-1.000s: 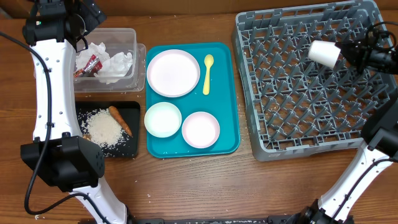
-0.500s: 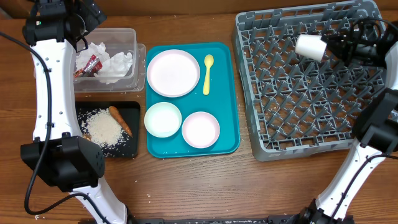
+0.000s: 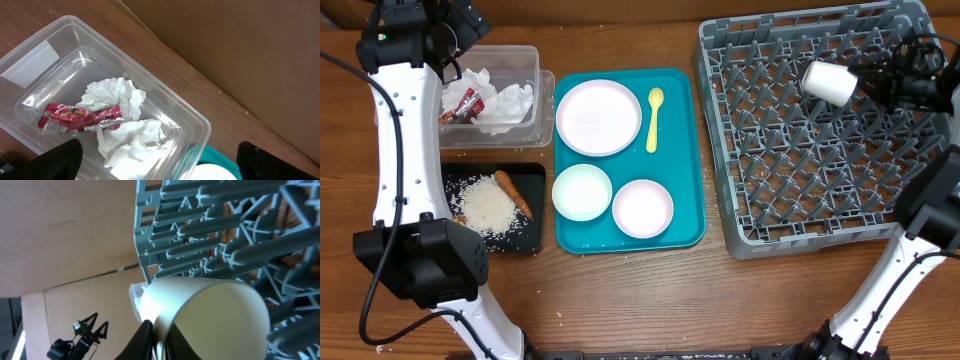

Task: Sort waste into correct bins and load items into the dishwasher
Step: 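Turn the cup upside down and lower it into the rack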

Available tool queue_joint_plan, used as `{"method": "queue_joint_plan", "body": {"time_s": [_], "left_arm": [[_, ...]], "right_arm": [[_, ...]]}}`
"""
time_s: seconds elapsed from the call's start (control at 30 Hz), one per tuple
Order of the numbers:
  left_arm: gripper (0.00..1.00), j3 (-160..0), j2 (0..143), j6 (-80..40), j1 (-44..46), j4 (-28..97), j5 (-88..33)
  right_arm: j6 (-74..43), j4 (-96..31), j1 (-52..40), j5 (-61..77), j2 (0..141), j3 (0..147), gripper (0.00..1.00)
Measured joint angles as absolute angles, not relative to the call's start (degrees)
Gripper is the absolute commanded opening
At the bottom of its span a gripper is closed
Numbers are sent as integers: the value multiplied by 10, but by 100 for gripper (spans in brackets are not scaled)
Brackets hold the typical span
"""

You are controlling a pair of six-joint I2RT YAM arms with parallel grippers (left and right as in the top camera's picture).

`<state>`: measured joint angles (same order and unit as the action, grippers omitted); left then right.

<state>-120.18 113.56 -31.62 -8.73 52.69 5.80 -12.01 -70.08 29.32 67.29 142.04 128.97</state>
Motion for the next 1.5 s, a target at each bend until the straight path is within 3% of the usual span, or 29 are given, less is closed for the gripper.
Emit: {"method": "queue_joint_plan", "body": {"time_s": [0.37, 0.47, 0.67, 0.87, 1.0, 1.07, 1.13, 1.17, 1.27, 1.33, 1.5], "left_arm": [[100, -1202, 1136, -316, -87, 527, 58], [100, -1202, 1136, -316, -87, 527, 58], [100, -1202, 1136, -316, -87, 527, 58], [100, -1202, 1136, -316, -87, 527, 58], [100, -1202, 1136, -316, -87, 527, 58], [100, -1202, 1136, -316, -87, 527, 58], [100, -1202, 1136, -316, -87, 527, 58], [100, -1202, 1136, -316, -87, 527, 58], [100, -1202, 1136, -316, -87, 527, 58], [100, -1202, 1136, -316, -87, 527, 58], [100, -1202, 1136, -316, -87, 527, 58]], "right_arm": [[-124, -738, 309, 665, 1420, 1297, 8], [-124, -761, 326, 634, 1420, 1309, 13], [-126, -779, 365, 544, 1420, 1328, 34], [-140, -818, 362, 477, 1419, 1392, 42], [-145, -866, 353, 428, 1399, 1479, 69], [-149, -883, 343, 388, 1379, 1524, 63], [-150, -887, 325, 347, 1361, 1552, 42], [-149, -886, 311, 324, 1350, 1560, 27], [-156, -870, 235, 226, 1329, 1569, 12], [-166, -851, 188, 165, 1329, 1555, 4], [-178, -813, 93, 38, 1335, 1495, 4]]}}
